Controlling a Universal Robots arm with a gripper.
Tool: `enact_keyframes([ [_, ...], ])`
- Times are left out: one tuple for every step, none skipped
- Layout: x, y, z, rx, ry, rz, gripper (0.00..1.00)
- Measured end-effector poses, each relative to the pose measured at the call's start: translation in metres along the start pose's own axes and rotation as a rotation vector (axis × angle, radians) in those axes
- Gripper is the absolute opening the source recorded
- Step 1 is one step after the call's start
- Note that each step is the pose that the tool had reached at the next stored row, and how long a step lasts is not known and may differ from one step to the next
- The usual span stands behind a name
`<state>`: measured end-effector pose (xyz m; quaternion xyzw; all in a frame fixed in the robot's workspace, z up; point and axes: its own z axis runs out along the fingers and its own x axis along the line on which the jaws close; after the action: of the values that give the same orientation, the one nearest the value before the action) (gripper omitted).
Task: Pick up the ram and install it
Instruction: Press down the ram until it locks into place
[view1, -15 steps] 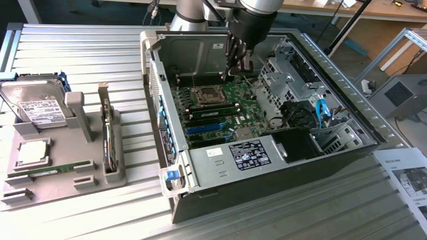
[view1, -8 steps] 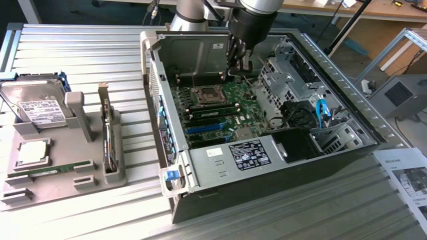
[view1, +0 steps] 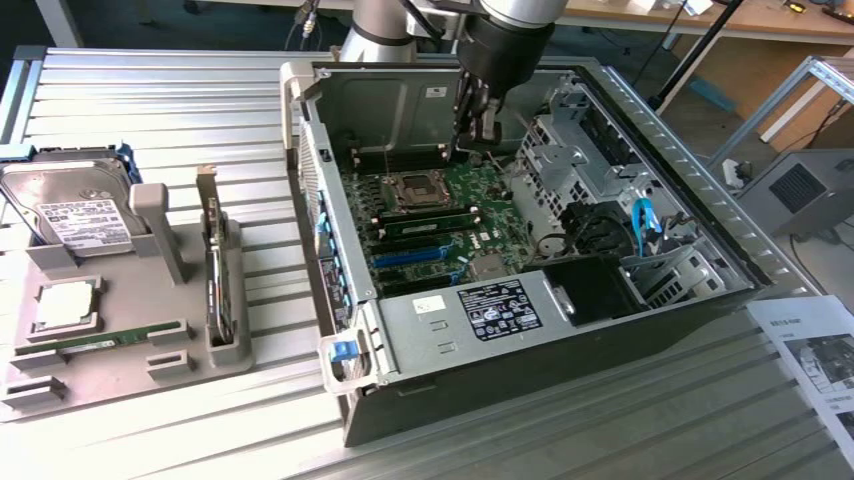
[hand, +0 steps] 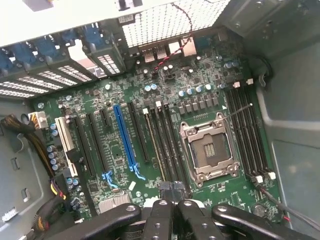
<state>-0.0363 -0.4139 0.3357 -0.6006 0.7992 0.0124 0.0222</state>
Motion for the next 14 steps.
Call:
enact_keyframes([
  [0.0000, 0.0000, 0.0000, 0.0005, 0.0001, 0.010, 0.11],
  [0.0000, 0.0000, 0.0000, 0.0009, 0.0001, 0.018, 0.11],
  [0.0000, 0.0000, 0.0000, 0.0012, 0.0002, 0.025, 0.11],
  [0.0000, 0.0000, 0.0000, 0.0016, 0.0002, 0.032, 0.11],
  [0.0000, 0.0000, 0.0000, 0.0019, 0.0002, 0.039, 0.11],
  [0.0000, 0.0000, 0.0000, 0.0024, 0.0001, 0.047, 0.11],
  [0.0000, 0.0000, 0.0000, 0.0028, 0.0002, 0.055, 0.11],
  [0.0000, 0.0000, 0.0000, 0.0031, 0.0002, 0.062, 0.11],
  [0.0000, 0.0000, 0.0000, 0.0036, 0.0004, 0.073, 0.11],
  [0.0000, 0.0000, 0.0000, 0.0040, 0.0003, 0.081, 0.11],
  [0.0000, 0.0000, 0.0000, 0.0044, 0.0003, 0.089, 0.11],
  [0.0000, 0.0000, 0.0000, 0.0048, 0.0004, 0.096, 0.11],
  [0.0000, 0.0000, 0.0000, 0.0053, 0.0004, 0.107, 0.11],
  [0.0000, 0.0000, 0.0000, 0.0056, 0.0004, 0.113, 0.11],
])
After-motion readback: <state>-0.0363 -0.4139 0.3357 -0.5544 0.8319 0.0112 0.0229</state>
